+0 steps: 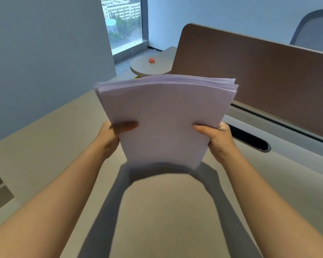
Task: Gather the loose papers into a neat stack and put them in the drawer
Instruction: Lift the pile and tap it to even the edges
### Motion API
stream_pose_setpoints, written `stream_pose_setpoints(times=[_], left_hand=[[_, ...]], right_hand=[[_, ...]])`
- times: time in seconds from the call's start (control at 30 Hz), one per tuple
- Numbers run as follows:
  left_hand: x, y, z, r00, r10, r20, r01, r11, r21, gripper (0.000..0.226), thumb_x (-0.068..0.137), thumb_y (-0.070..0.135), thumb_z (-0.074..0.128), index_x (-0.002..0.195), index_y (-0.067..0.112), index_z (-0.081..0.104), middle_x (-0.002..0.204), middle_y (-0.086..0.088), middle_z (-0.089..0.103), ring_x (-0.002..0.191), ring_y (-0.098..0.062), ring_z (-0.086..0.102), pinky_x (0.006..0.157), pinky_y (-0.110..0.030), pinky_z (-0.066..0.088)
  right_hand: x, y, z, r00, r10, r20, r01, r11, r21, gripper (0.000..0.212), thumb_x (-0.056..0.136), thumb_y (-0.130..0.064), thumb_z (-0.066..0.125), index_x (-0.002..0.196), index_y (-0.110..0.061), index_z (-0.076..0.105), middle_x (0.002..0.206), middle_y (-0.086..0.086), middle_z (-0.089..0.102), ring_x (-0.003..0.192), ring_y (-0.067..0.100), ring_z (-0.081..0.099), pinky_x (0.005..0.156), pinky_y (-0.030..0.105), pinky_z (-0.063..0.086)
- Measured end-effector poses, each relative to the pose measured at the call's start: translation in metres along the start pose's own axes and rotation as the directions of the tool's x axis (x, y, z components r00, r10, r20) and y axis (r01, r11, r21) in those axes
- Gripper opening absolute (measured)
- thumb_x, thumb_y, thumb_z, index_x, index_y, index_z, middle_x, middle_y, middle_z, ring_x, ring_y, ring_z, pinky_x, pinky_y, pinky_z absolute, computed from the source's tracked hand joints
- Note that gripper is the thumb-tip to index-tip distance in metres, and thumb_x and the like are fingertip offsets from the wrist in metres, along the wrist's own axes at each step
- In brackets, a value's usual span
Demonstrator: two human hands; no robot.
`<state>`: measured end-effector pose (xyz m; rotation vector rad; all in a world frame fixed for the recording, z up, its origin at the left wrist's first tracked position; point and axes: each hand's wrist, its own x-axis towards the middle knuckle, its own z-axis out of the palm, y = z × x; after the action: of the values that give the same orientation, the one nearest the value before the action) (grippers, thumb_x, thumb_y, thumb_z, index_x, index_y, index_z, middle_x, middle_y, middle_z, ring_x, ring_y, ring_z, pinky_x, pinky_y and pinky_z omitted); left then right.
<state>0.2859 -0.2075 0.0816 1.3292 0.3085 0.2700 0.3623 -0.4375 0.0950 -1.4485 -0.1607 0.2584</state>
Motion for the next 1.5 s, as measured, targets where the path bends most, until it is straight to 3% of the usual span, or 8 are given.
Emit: stream_pose_setpoints(times=[0.33, 0.5, 0.63, 0.8, 1.0, 1.2, 1.37, 1.5], left_hand=[[0.0, 0.002, 0.012, 1.0, -0.01, -0.008, 0.01, 1.0, 0.018, 0.031, 0.065, -0.007, 0.064, 0.084, 0.017, 0.062, 0.079, 0.004, 0.07, 0.076, -0.012, 0.065, 0.087, -0.034, 0.055], [-0.005, -0.001, 0.004, 0.997, -0.041, 0.064, 0.039, 0.999, 0.039, 0.045, 0.043, 0.005, 0.071, 0.085, 0.019, 0.061, 0.063, 0.014, 0.074, 0.062, 0.0, 0.069, 0.059, -0.015, 0.057], [-0.007, -0.016, 0.012, 0.996, -0.084, -0.031, 0.085, 0.996, 0.023, 0.036, 0.069, -0.013, 0.064, 0.091, 0.014, 0.059, 0.074, 0.009, 0.072, 0.078, -0.01, 0.064, 0.065, -0.015, 0.057], [-0.004, -0.016, 0.008, 0.996, -0.084, -0.029, 0.086, 0.993, 0.084, 0.036, 0.05, 0.0, 0.067, 0.081, 0.017, 0.063, 0.062, 0.013, 0.074, 0.066, -0.003, 0.066, 0.067, -0.02, 0.057], [-0.018, -0.019, 0.018, 0.972, -0.143, -0.185, 0.195, 0.932, 0.304, 0.044, 0.067, -0.009, 0.072, 0.109, -0.005, 0.061, 0.102, -0.01, 0.061, 0.095, -0.024, 0.056, 0.085, -0.036, 0.045], [-0.011, 0.024, 0.015, 0.974, 0.124, -0.189, 0.08, 0.595, 0.799, 0.023, 0.08, 0.009, 0.066, 0.1, -0.002, 0.071, 0.103, -0.024, 0.07, 0.103, -0.036, 0.063, 0.072, -0.03, 0.039], [-0.02, 0.042, 0.016, 0.989, 0.117, 0.09, -0.098, 0.069, 0.993, 0.02, 0.088, 0.022, 0.055, 0.1, 0.017, 0.07, 0.111, -0.009, 0.069, 0.112, -0.029, 0.053, 0.09, -0.034, 0.035], [-0.029, 0.027, 0.002, 0.936, 0.341, -0.087, -0.004, 0.257, 0.966, 0.033, 0.079, 0.031, 0.066, 0.11, 0.02, 0.067, 0.129, -0.008, 0.056, 0.129, -0.028, 0.036, 0.106, -0.038, 0.018]], right_hand=[[0.0, -0.006, -0.003, 0.994, -0.018, 0.111, 0.022, 0.999, -0.032, 0.029, 0.072, 0.008, 0.065, 0.076, -0.021, 0.064, 0.059, -0.015, 0.071, 0.059, 0.0, 0.066, 0.062, 0.016, 0.056], [-0.006, -0.009, -0.008, 0.987, 0.028, 0.158, -0.017, 0.998, -0.068, 0.029, 0.075, 0.006, 0.063, 0.08, -0.022, 0.062, 0.077, -0.007, 0.067, 0.073, 0.007, 0.063, 0.067, 0.02, 0.053], [-0.013, 0.004, 0.001, 0.991, 0.101, 0.084, -0.099, 0.995, -0.022, 0.028, 0.073, 0.009, 0.064, 0.078, -0.018, 0.063, 0.082, 0.001, 0.065, 0.078, 0.017, 0.061, 0.077, 0.031, 0.051], [-0.011, -0.001, -0.004, 0.992, 0.12, 0.042, -0.118, 0.992, -0.038, 0.027, 0.073, 0.006, 0.065, 0.078, -0.02, 0.063, 0.084, 0.002, 0.065, 0.08, 0.018, 0.061, 0.081, 0.036, 0.051], [-0.008, -0.009, 0.003, 0.986, 0.155, -0.058, -0.162, 0.974, -0.158, 0.026, 0.078, -0.001, 0.065, 0.102, -0.008, 0.058, 0.099, 0.006, 0.06, 0.095, 0.024, 0.059, 0.086, 0.035, 0.047], [-0.006, -0.03, 0.013, 0.962, -0.238, -0.132, 0.09, 0.736, -0.671, 0.09, 0.077, -0.016, 0.069, 0.145, -0.017, 0.011, 0.154, 0.007, 0.012, 0.142, 0.024, 0.012, 0.115, 0.044, 0.018], [-0.009, -0.044, 0.022, 0.962, -0.165, 0.218, 0.274, 0.584, -0.765, 0.047, 0.085, -0.009, 0.06, 0.13, -0.012, 0.048, 0.135, 0.014, 0.051, 0.125, 0.031, 0.045, 0.104, 0.043, 0.037], [-0.023, -0.035, 0.02, 0.971, -0.14, 0.196, 0.238, 0.681, -0.692, 0.025, 0.088, 0.003, 0.049, 0.086, -0.008, 0.071, 0.088, 0.015, 0.068, 0.078, 0.025, 0.061, 0.073, 0.031, 0.052]])
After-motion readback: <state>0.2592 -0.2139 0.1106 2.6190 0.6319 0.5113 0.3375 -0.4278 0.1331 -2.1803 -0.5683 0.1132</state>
